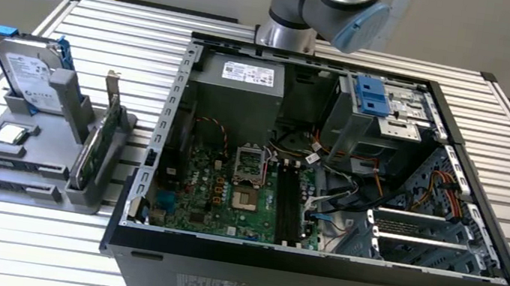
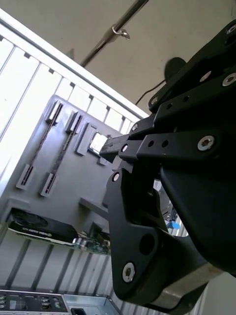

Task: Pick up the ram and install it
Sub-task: 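Pick up the ram and move it above insertion slot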

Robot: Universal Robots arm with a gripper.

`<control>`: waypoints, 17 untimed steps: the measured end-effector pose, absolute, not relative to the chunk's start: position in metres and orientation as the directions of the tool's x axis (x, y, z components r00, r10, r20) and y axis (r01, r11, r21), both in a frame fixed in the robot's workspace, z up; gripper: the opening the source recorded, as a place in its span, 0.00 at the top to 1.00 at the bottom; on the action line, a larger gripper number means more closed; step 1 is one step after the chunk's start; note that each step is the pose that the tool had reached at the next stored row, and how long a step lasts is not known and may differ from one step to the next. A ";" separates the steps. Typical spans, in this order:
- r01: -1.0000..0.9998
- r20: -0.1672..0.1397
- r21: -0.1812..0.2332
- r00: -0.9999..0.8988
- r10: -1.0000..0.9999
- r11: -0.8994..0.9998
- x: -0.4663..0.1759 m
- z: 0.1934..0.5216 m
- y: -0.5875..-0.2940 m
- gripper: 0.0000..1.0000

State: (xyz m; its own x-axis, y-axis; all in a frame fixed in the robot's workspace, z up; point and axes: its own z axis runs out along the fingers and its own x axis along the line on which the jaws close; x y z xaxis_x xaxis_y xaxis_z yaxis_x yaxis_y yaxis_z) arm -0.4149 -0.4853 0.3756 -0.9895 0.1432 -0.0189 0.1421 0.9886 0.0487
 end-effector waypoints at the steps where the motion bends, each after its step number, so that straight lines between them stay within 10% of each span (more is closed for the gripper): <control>1: 0.145 -0.019 0.049 -0.989 0.146 0.988 -0.415 0.376 -0.485 1.00; 17: 0.186 -0.019 0.049 -0.982 0.187 0.981 -0.415 0.376 -0.485 1.00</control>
State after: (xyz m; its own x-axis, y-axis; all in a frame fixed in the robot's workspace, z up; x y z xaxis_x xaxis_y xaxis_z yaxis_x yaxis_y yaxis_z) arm -0.4149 -0.4853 0.3756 -0.9822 0.1870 -0.0188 0.1859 0.9814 0.0487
